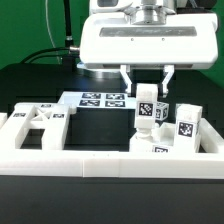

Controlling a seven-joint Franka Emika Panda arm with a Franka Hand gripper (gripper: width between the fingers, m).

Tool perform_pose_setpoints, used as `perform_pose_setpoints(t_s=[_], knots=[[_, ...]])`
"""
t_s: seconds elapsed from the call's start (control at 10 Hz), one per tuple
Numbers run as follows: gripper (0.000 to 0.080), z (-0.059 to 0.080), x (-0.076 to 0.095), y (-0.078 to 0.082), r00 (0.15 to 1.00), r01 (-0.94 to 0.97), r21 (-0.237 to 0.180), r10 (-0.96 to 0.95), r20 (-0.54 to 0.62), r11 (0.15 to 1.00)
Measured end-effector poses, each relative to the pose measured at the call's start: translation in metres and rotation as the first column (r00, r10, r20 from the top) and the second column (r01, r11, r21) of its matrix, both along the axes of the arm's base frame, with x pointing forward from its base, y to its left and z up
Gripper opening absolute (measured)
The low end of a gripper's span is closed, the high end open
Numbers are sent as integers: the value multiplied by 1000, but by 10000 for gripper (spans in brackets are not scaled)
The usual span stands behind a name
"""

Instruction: Assemble chair

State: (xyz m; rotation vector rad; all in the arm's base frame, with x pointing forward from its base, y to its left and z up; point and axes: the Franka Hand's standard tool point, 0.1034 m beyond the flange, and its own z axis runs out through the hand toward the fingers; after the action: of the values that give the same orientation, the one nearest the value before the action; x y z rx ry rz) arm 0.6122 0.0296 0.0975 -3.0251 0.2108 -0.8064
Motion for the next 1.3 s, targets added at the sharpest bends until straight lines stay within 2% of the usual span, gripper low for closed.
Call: perform_pose_setpoints(t_s=[0.7,1.3], knots=[[287,1,0,0,1000,0,1,0,-2,1000],[287,-1,-9,1,1000,-4,0,4,-12,1000]])
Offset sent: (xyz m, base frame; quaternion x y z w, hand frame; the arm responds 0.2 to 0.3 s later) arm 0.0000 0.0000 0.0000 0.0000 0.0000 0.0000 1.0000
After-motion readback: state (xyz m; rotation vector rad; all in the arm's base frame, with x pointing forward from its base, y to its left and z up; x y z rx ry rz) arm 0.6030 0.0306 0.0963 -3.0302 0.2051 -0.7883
